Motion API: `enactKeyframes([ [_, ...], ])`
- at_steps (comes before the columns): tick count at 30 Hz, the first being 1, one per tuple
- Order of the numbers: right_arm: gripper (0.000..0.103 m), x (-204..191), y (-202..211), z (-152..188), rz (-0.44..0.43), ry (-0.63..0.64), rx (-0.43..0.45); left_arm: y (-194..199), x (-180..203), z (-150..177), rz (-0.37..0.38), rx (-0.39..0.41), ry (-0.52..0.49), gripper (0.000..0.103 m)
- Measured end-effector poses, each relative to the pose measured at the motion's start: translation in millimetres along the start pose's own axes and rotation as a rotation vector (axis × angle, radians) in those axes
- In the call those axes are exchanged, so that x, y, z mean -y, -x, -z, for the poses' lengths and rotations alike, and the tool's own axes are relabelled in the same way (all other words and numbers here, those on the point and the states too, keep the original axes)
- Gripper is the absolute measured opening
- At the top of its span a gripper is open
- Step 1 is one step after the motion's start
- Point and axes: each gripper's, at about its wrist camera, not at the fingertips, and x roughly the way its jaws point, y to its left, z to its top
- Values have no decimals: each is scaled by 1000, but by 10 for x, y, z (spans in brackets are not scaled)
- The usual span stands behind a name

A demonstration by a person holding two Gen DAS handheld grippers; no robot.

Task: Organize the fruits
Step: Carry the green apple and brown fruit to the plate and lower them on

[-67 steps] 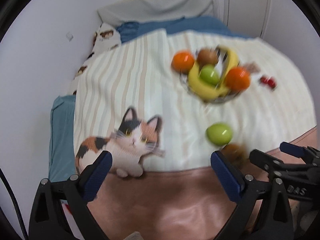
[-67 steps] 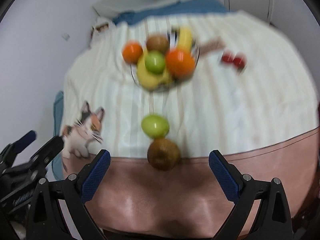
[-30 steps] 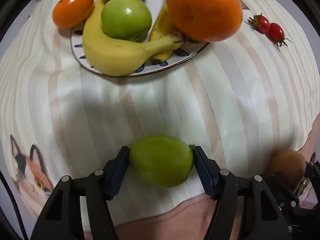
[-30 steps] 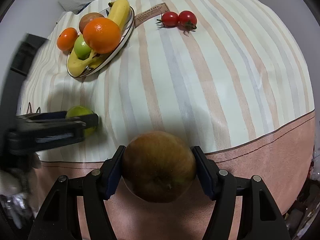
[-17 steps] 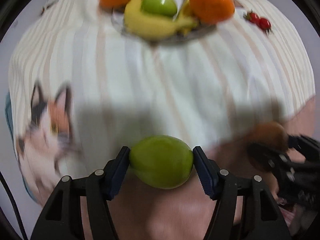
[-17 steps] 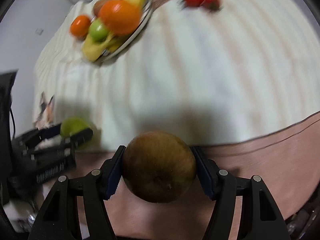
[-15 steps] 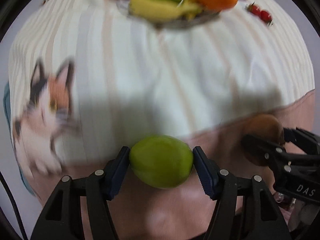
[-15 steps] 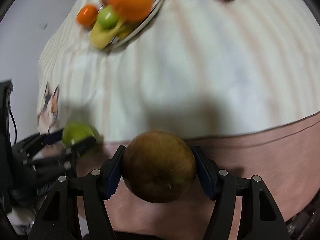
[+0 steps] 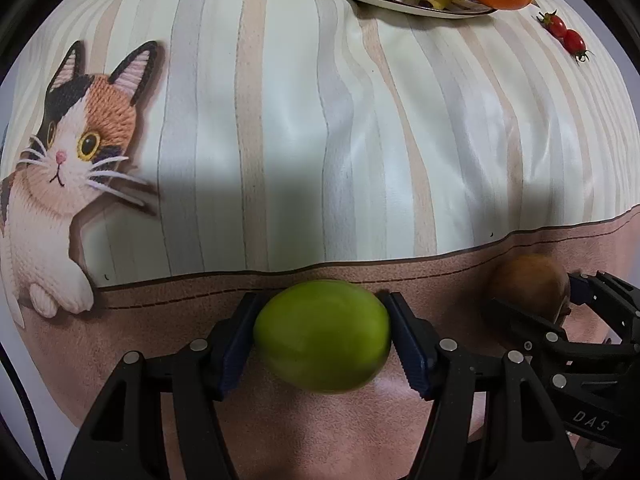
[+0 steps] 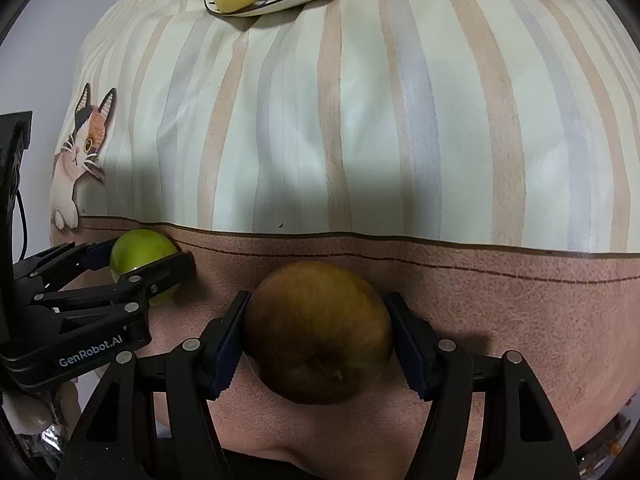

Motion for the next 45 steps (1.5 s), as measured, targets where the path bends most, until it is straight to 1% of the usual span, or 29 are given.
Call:
enactKeyframes([
  [5, 69, -51, -80, -99, 11, -1, -8, -14, 13, 43, -11, 9, -2, 61],
  [8, 69, -87, -59, -115, 16, 0, 3, 141, 117, 64, -13, 25, -6, 61],
  [9, 69, -85, -31, -107, 15, 2, 10, 212, 137, 13, -10, 32, -8, 61],
  [12, 68, -113, 81, -94, 12, 7, 32, 460, 186, -23, 1, 82, -13, 61],
  [15, 68, -80, 262, -113, -9, 0, 59, 744, 191, -131, 26, 141, -1, 61],
  [20, 68, 30, 674, -314, -56, -24, 124, 1219, 208, -403, 62, 251, 15, 61],
  [25, 69, 174, 1234, -777, -92, -38, 231, 1555, 175, -891, 49, 350, -1, 61],
  [28, 69, 286, 1526, -1118, -106, -43, 288, 1579, 213, -1137, 38, 388, -4, 61],
  [30, 69, 296, 1649, -1378, -109, -37, 321, 1545, 200, -1295, 34, 398, 4, 61],
  [34, 69, 308, 1754, -1819, -107, -30, 350, 1409, 127, -1553, 36, 376, 43, 61],
  [37, 69, 340, 1719, -2152, -101, -35, 350, 1272, 66, -1700, 40, 353, 70, 61],
  [40, 69, 399, 1625, -2468, -99, -43, 336, 1123, 23, -1801, 40, 333, 87, 61],
  [45, 69, 283, 1392, -2932, -75, -3, 303, 939, -10, -1888, 52, 303, 103, 61],
])
